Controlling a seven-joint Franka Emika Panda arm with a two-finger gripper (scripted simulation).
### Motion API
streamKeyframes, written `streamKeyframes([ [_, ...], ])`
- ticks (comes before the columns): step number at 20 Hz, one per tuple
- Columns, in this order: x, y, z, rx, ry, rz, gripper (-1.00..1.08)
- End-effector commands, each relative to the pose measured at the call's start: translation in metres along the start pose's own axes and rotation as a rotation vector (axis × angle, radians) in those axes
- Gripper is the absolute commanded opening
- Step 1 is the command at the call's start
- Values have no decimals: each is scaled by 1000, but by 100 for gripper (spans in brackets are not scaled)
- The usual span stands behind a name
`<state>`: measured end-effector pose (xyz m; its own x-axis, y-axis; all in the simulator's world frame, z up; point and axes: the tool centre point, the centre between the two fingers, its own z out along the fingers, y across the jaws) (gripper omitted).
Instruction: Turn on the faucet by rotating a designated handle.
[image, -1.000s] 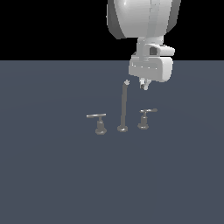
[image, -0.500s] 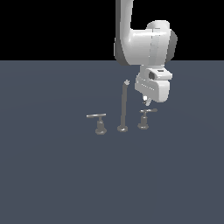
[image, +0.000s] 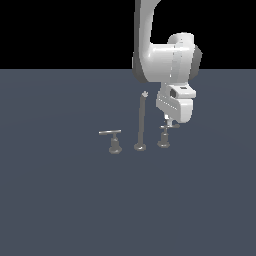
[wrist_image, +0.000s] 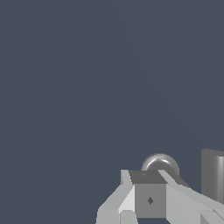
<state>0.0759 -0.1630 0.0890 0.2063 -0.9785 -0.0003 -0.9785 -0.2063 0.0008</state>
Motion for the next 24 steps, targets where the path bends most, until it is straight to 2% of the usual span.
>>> streamKeyframes([
  [1,0,0,0,0,0,0,-100],
  [9,18,30,0,1,0,1,-100],
  [11,12,22,0,7,0,-6,-100],
  [24,11,65,0,2,0,0,-100],
])
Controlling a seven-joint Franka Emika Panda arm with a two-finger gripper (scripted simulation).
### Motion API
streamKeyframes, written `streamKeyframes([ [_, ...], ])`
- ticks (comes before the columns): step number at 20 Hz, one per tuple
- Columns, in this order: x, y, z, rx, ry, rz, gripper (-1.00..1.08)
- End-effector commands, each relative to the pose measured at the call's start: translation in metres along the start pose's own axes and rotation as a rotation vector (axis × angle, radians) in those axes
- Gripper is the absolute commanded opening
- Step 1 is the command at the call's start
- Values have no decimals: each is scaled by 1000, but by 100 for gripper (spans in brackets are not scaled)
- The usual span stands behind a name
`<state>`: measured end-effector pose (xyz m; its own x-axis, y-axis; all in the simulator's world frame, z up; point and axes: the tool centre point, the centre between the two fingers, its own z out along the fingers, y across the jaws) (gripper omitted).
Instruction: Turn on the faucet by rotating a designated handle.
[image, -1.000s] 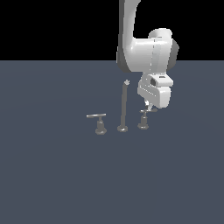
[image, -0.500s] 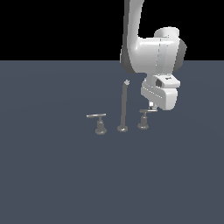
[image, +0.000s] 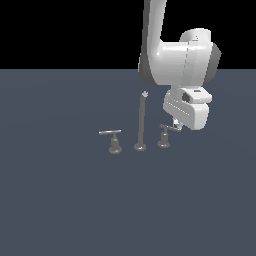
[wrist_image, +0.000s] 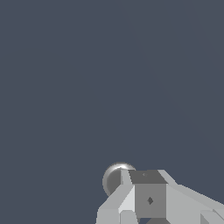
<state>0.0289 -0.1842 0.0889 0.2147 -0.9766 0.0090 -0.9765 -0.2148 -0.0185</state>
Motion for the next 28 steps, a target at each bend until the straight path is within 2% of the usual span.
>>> streamKeyframes([
  [1,0,18,0,-18,-9,9,-100],
  [3,1,8,0,-4,-2,5,-100],
  [16,-33,39,-1,-17,-8,9,-100],
  [17,-33,39,-1,-17,-8,9,-100],
  [18,-18,41,-1,-15,-1,28,-100],
  [26,-69,32,-1,-18,-8,11,-100],
  [28,-75,31,-1,-19,-9,10,-100],
])
